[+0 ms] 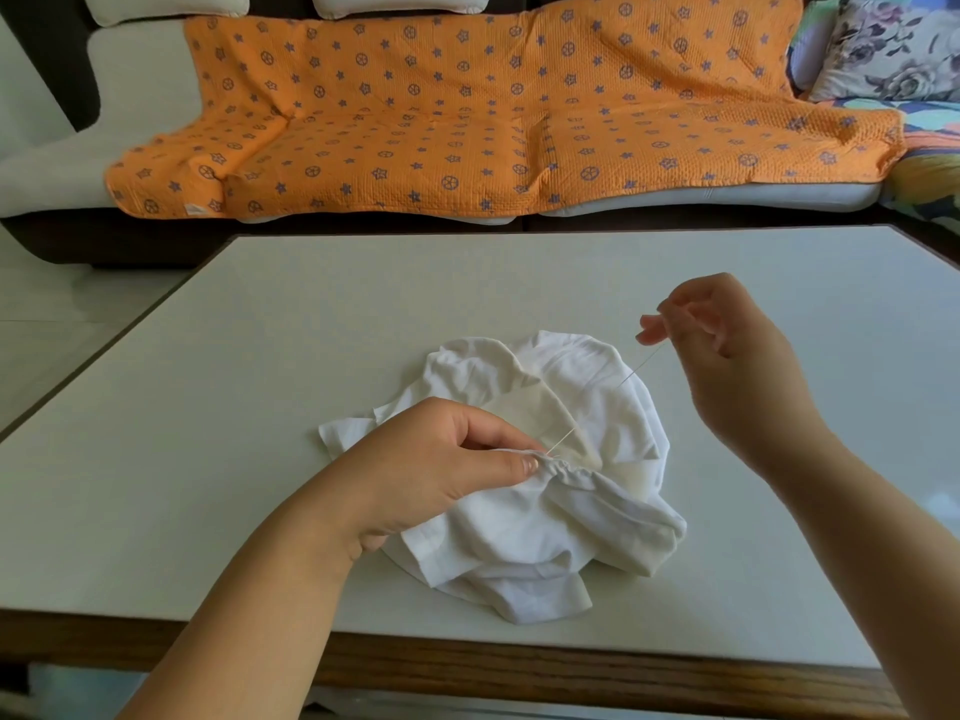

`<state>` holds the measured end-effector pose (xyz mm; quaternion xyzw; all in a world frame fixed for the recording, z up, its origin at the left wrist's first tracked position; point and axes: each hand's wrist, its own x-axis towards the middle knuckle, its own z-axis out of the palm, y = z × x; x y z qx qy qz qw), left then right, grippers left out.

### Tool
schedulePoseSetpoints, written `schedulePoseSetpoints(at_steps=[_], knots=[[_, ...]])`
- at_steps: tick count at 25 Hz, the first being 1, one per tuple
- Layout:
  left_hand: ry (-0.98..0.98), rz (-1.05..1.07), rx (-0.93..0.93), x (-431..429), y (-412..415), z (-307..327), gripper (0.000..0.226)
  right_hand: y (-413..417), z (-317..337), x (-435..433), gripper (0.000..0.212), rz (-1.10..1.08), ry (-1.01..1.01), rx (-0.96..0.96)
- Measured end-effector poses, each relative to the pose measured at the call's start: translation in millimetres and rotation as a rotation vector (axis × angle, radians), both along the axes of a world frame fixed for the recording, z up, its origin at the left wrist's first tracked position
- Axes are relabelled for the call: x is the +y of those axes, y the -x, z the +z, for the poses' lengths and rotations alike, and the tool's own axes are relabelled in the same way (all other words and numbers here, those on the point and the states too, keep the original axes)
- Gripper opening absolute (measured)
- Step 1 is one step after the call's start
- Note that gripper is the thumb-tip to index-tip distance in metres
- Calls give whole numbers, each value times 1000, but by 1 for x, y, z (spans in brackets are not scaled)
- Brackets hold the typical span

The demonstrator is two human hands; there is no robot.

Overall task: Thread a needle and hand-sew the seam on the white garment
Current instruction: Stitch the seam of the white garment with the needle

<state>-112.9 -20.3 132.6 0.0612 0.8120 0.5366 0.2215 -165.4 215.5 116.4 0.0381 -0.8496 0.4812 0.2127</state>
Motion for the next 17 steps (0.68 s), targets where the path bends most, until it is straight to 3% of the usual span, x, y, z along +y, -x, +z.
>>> schedulePoseSetpoints(at_steps=[8, 17], knots=[[3, -18, -23, -3, 1, 1, 13, 6, -9, 9, 8, -2, -219, -6], [-12, -15, -38, -7, 0, 3, 13, 15, -14, 22, 8, -77, -277, 12]])
